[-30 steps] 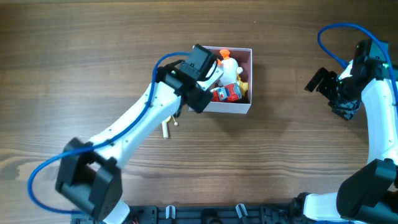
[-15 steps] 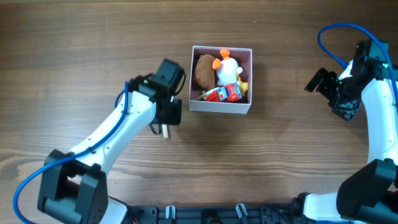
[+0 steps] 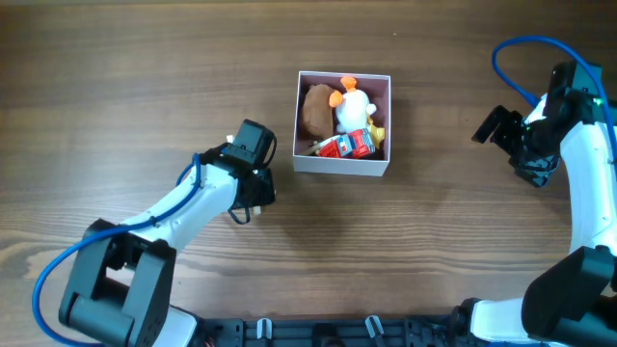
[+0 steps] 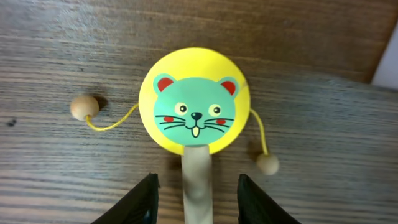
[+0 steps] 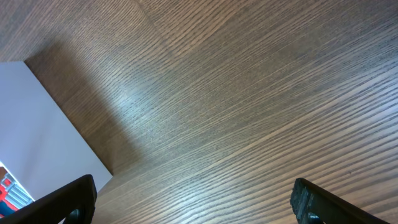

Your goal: Pack container

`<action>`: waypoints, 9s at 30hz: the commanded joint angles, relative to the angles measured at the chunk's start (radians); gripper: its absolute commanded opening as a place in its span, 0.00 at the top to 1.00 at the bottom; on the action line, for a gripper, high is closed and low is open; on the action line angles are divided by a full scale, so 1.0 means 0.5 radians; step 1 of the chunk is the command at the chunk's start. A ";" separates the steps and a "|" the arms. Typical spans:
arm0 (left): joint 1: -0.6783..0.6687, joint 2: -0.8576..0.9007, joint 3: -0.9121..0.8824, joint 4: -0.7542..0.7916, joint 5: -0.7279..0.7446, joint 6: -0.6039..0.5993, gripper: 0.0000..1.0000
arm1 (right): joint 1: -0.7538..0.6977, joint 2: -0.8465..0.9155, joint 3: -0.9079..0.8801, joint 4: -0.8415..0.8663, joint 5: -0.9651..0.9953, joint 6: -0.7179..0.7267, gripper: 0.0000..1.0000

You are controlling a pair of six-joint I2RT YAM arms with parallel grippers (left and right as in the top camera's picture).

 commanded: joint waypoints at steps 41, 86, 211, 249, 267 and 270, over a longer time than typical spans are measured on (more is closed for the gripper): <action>-0.239 0.178 0.812 0.193 0.240 0.961 0.96 | -0.001 0.011 -0.008 -0.004 -0.027 -0.008 0.00; 0.833 -0.809 1.337 -1.144 -0.056 0.375 0.00 | 0.075 -1.136 -0.005 0.713 -0.983 -0.620 0.00; 0.968 -2.340 -0.506 0.268 0.493 0.941 0.00 | 0.196 -3.177 -2.296 1.041 -0.710 -1.636 0.00; 0.756 -3.288 -1.466 0.176 0.687 1.013 0.00 | 0.196 -3.177 -2.296 1.041 -0.710 -1.636 0.00; 0.756 -3.288 -1.466 0.175 0.687 1.013 0.00 | 0.196 -3.177 -2.296 1.041 -0.710 -1.637 0.00; 0.756 -3.288 -1.466 0.175 0.687 1.012 0.00 | 0.196 -3.177 -2.296 1.041 -0.710 -1.636 0.00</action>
